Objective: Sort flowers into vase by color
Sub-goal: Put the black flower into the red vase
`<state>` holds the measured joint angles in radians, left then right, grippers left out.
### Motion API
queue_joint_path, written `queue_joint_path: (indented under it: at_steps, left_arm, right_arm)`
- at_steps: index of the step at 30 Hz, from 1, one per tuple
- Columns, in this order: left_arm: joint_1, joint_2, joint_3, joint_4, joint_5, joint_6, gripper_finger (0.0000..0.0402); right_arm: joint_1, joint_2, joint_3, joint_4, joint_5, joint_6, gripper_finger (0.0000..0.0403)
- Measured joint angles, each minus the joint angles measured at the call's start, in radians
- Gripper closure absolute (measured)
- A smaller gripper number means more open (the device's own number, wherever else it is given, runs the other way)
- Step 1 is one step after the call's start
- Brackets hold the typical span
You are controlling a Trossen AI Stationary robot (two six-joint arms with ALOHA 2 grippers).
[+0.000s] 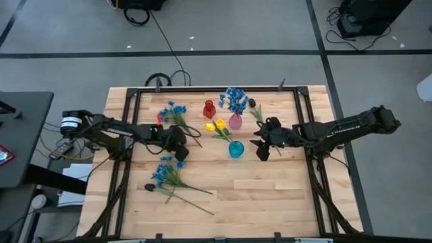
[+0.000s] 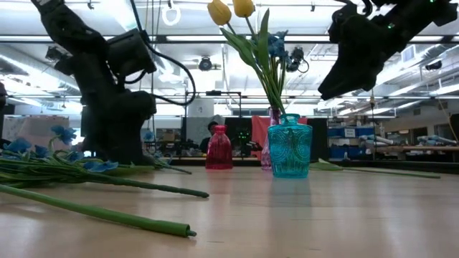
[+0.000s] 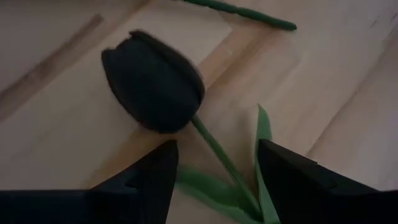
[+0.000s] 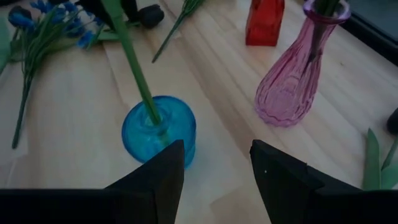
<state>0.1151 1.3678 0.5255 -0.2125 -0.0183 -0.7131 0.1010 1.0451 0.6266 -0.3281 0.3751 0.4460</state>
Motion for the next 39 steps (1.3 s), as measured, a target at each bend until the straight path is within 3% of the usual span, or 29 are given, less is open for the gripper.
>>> queue_joint_path:
  at_steps: [10,23,32,39]
  left_arm:
    - [0.003,0.02,0.029,-0.009,-0.096,0.074,0.0231]
    - [0.009,0.03,0.026,-0.009,-0.075,0.119,0.0308]
    - [0.009,0.021,0.026,0.01,-0.077,0.246,0.0356]
    - [0.033,-0.091,0.026,0.039,-0.119,0.408,0.0368]
  right_arm:
    - [0.034,0.0,0.0,0.002,-0.001,0.002,0.0207]
    - [0.041,0.0,0.0,0.013,-0.001,0.003,0.0207]
    - [0.041,0.0,0.0,0.012,0.001,0.044,0.0207]
    - [0.02,-0.01,0.0,0.01,0.019,0.087,0.0207]
